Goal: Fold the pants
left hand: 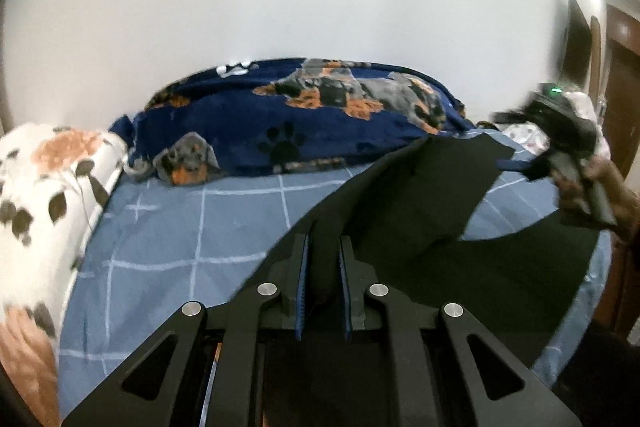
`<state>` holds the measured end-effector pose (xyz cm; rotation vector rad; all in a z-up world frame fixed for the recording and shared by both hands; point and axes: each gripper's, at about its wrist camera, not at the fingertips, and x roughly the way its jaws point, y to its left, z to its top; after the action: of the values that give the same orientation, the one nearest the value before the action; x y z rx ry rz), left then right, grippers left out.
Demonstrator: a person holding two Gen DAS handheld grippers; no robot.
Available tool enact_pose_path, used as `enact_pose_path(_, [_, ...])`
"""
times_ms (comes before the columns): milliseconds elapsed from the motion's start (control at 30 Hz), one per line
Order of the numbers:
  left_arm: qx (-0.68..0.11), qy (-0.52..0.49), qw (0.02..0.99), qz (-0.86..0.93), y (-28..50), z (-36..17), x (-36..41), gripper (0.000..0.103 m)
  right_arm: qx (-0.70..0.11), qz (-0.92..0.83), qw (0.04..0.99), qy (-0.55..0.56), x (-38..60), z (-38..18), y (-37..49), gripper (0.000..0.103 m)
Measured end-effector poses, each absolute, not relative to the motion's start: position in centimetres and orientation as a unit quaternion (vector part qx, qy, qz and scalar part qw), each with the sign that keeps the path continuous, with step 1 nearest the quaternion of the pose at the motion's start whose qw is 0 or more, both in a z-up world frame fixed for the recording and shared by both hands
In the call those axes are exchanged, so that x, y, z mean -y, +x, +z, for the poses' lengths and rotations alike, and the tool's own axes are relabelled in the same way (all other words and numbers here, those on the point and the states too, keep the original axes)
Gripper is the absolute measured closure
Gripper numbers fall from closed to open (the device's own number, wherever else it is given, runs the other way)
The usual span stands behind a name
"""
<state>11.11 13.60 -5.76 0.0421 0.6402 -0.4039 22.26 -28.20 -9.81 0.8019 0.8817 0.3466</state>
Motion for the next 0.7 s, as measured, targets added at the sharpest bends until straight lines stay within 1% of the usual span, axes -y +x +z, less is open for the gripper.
enact_pose_path(67, [-0.315, 0.014, 0.928, -0.197, 10.1, -6.1, -13.5, 0.089, -0.422, 0.160, 0.799, 0.397, 28.2, -10.8, 24.3, 0.002])
enact_pose_path(200, [-0.325, 0.000, 0.925, -0.200, 9.0, -6.6, -13.2, 0.088, -0.439, 0.153, 0.771, 0.436, 28.3, -12.5, 28.0, 0.006])
enact_pose_path(267, [-0.331, -0.003, 0.922, -0.200, 8.7, -6.9, -13.1, 0.088, -0.456, 0.145, 0.758, 0.444, 28.1, -13.6, 29.8, 0.012])
enact_pose_path(300, [-0.333, -0.005, 0.921, -0.200, 8.6, -7.0, -13.2, 0.088, -0.464, 0.140, 0.751, 0.448, 28.1, -14.2, 30.7, 0.019])
enact_pose_path(333, [-0.335, -0.008, 0.921, -0.200, 8.7, -7.1, -13.2, 0.088, -0.470, 0.139, 0.747, 0.450, 28.1, -14.6, 31.3, 0.033])
enact_pose_path(367, [-0.338, -0.011, 0.920, -0.200, 8.7, -7.2, -13.3, 0.088, -0.479, 0.140, 0.741, 0.450, 28.0, -15.1, 31.9, 0.044])
enact_pose_path(400, [-0.340, -0.013, 0.919, -0.198, 8.8, -7.4, -13.4, 0.088, -0.494, 0.139, 0.734, 0.445, 27.9, -15.6, 32.6, 0.077])
enact_pose_path(433, [-0.345, -0.014, 0.918, -0.197, 9.0, -7.5, -13.5, 0.088, -0.506, 0.129, 0.731, 0.440, 28.0, -16.1, 32.9, 0.097])
enact_pose_path(533, [-0.354, -0.024, 0.915, -0.190, 9.2, -7.8, -14.1, 0.088, -0.499, 0.119, 0.736, 0.442, 28.3, -16.2, 31.2, 0.097])
enact_pose_path(700, [-0.366, -0.044, 0.912, -0.179, 8.9, -7.9, -16.1, 0.088, -0.471, 0.138, 0.771, 0.406, 28.9, -13.7, 23.8, 0.098])
